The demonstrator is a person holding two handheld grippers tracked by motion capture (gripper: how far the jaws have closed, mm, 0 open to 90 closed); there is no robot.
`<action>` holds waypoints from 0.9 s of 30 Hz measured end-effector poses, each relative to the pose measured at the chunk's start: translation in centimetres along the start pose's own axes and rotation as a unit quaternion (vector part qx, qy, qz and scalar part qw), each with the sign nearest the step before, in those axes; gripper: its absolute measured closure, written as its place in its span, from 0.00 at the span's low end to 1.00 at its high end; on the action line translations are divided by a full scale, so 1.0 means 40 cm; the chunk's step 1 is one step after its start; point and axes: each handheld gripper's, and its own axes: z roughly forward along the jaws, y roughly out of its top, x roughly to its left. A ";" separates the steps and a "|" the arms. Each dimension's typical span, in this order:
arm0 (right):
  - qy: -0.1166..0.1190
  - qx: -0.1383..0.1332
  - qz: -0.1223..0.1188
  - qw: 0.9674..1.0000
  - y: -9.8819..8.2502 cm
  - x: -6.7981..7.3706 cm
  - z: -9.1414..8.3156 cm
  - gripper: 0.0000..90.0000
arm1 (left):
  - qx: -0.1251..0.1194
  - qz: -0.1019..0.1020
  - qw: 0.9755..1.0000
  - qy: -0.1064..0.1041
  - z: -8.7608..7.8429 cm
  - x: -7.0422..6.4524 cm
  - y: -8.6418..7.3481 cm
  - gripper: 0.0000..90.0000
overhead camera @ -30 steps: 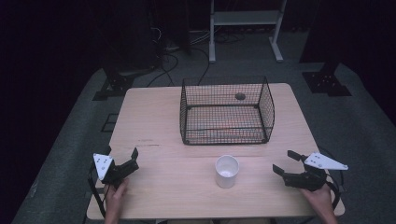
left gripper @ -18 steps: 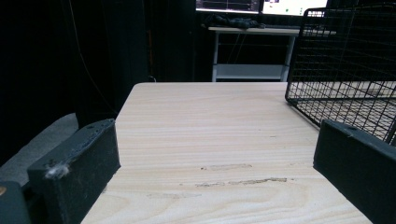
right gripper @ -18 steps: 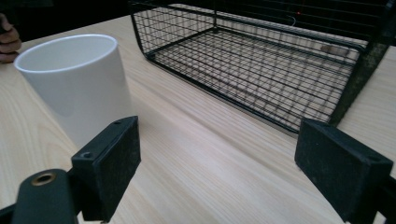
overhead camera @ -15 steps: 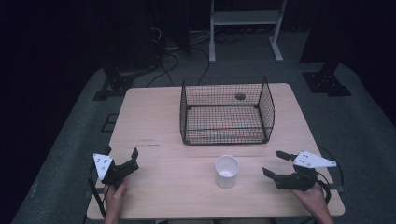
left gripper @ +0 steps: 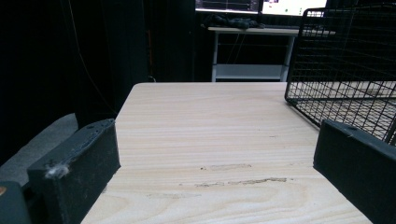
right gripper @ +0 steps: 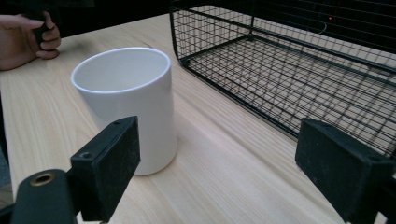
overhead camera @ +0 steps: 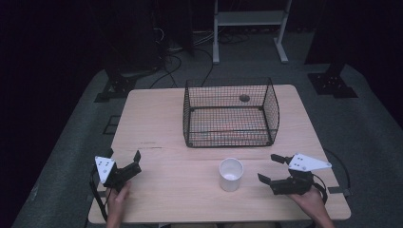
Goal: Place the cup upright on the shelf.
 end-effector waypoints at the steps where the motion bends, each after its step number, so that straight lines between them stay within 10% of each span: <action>1: 0.000 0.001 -0.003 1.000 0.002 0.004 0.002 0.15 | 0.000 0.000 1.000 0.000 0.000 0.000 0.000 0.00; 27: 0.063 0.042 -0.023 0.997 0.029 0.084 0.097 0.03 | 0.000 -0.001 1.000 0.000 0.000 0.000 0.000 0.00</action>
